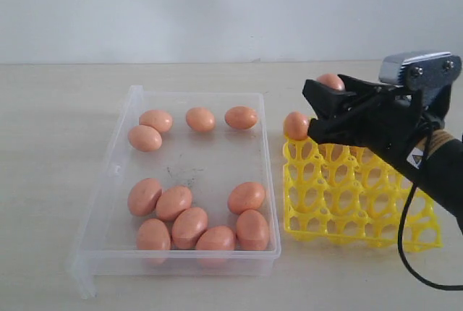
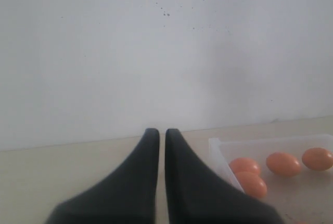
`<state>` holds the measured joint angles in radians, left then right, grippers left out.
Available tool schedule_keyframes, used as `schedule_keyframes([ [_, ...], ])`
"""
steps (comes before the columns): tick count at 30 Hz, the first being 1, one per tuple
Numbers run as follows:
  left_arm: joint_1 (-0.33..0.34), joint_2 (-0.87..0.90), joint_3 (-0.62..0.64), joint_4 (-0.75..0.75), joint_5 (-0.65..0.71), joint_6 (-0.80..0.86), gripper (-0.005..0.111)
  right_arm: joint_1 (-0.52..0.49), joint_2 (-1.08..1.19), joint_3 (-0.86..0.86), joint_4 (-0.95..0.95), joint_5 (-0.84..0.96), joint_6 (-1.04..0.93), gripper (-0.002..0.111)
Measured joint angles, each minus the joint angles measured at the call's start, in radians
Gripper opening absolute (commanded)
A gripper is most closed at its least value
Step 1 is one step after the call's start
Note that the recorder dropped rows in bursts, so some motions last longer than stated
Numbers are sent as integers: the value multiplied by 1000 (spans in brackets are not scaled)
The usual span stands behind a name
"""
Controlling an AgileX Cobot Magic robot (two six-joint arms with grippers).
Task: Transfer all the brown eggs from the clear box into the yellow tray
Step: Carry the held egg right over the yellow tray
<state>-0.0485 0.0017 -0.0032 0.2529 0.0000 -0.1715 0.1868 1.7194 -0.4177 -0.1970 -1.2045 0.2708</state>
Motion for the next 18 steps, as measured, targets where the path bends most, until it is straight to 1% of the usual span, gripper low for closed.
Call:
schedule_keyframes([
  [2,0,0,0,0,0,0,4,-4,0,13,-10,0,23,0],
  [7,0,0,0,0,0,0,4,-22,0,17,-140,0,23,0],
  [11,0,0,0,0,0,0,4,-110,0,17,-217,0,47,0],
  [12,0,0,0,0,0,0,4,-159,6,14,-230,-2,87,0],
  [14,0,0,0,0,0,0,4,-188,49,-14,-265,-4,133,0],
  [16,0,0,0,0,0,0,4,-178,108,-56,-315,-4,147,0],
  [18,0,0,0,0,0,0,4,-161,159,-94,-327,-4,140,0],
])
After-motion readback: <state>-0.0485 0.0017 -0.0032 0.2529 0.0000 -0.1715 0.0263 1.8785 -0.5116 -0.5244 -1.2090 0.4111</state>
